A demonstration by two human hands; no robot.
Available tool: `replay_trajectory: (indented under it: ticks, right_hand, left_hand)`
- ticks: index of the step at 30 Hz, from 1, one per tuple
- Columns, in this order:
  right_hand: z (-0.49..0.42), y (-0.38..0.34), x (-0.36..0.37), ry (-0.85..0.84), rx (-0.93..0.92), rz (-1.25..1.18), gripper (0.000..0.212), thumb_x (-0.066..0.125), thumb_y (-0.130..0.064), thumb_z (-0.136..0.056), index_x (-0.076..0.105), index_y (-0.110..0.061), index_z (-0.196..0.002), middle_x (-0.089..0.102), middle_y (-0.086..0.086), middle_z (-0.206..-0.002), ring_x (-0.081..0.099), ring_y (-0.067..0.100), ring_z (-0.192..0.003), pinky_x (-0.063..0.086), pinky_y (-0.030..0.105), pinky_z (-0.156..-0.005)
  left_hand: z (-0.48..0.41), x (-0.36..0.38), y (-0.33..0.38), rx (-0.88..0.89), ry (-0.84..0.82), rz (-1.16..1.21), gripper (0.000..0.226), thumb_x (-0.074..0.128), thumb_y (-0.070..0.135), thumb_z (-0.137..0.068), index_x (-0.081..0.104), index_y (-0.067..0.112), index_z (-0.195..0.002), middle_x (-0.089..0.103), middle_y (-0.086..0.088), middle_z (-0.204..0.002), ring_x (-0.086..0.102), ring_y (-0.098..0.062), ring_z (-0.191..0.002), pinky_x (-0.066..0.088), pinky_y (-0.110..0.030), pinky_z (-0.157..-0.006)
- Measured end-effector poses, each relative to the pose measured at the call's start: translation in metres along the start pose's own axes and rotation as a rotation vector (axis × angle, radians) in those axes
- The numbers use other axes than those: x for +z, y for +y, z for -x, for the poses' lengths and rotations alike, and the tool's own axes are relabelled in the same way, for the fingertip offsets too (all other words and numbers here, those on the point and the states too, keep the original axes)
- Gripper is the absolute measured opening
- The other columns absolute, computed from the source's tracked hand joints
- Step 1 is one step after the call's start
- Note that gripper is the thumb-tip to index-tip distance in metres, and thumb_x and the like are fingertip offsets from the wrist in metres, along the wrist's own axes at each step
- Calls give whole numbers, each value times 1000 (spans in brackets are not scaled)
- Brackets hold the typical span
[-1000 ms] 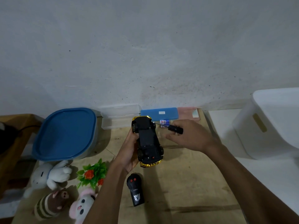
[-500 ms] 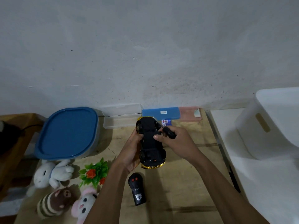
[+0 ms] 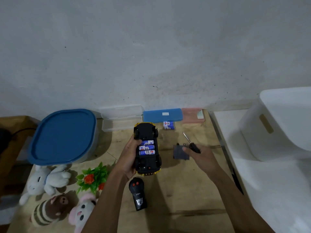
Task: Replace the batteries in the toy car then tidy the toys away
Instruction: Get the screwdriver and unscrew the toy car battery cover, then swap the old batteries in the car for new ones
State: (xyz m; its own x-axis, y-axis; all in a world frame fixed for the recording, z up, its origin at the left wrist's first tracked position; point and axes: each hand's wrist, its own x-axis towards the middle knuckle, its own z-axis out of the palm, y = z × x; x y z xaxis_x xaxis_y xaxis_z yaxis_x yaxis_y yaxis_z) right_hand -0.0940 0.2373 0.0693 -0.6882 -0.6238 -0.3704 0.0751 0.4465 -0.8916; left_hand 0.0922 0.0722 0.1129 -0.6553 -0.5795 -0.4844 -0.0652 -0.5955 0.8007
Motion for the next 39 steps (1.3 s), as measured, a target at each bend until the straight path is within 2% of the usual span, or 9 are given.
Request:
replay_trajectory:
  ticks: [3, 6, 11, 17, 23, 27, 31, 34, 39]
  right_hand:
    - [-7, 47, -2, 40, 77, 172, 37, 73, -27, -86, 59, 0, -65, 47, 7, -59, 47, 17, -57, 31, 23, -51]
    - [-14, 68, -1, 86, 112, 276, 33, 72, -31, -85, 57, -13, -62, 55, 4, -58, 55, 20, -58, 38, 30, -55]
    - [-16, 65, 5, 211, 107, 425, 19, 71, -43, -84, 65, -25, -81, 65, -2, -75, 63, 18, -70, 40, 28, -52]
    - [-14, 73, 3, 267, 116, 505, 27, 69, -47, -83, 69, -22, -95, 66, -2, -90, 64, 20, -80, 51, 33, -67]
    - [-9, 71, 5, 321, 95, 567, 29, 68, -50, -83, 69, -23, -95, 69, -2, -90, 60, 17, -74, 45, 29, -62]
    - [-7, 66, 4, 359, 112, 573, 34, 72, -50, -79, 68, -24, -99, 71, -3, -92, 66, 21, -84, 41, 27, -65]
    - [-2, 59, 2, 404, 95, 559, 27, 67, -51, -84, 68, -24, -90, 68, -5, -79, 66, 20, -76, 47, 28, -63]
    - [4, 37, 4, 321, -15, 342, 23, 56, -39, -95, 64, -21, -83, 62, -3, -70, 63, 19, -71, 45, 29, -58]
    - [26, -35, 28, -47, -137, 34, 24, 57, -40, -94, 70, -19, -92, 57, -7, -61, 52, 7, -55, 40, 21, -56]
  left_hand:
    - [0, 1, -4, 8, -4, -9, 34, 39, 14, -99, 66, 27, -115, 72, -9, -91, 68, -22, -73, 60, -36, -64]
    - [0, 3, -7, -2, 12, -10, 34, 40, 15, -98, 66, 27, -115, 72, -9, -91, 68, -23, -73, 59, -37, -63]
    - [1, 3, -12, -19, 27, -14, 34, 41, 15, -98, 64, 25, -121, 73, -10, -91, 69, -24, -74, 59, -38, -63]
    - [0, 1, -16, -15, 30, -12, 33, 42, 16, -99, 64, 25, -122, 73, -11, -93, 69, -26, -75, 60, -40, -67]
    - [0, 3, -19, -34, 51, -20, 33, 44, 17, -98, 63, 25, -123, 73, -11, -96, 69, -26, -79, 59, -39, -68]
    - [-1, 4, -20, -45, 44, -15, 33, 44, 18, -98, 62, 25, -124, 73, -11, -97, 70, -26, -80, 58, -40, -69]
    - [0, 5, -18, -53, 15, 22, 31, 42, 20, -99, 61, 21, -123, 75, -8, -92, 71, -23, -76, 60, -34, -62]
    - [1, 6, -17, -53, -21, 84, 38, 43, 24, -97, 57, 15, -132, 73, -10, -98, 70, -25, -80, 60, -35, -64]
    - [1, 7, -15, -12, -37, 103, 45, 51, 24, -90, 57, 20, -134, 72, -11, -108, 70, -27, -91, 60, -38, -72]
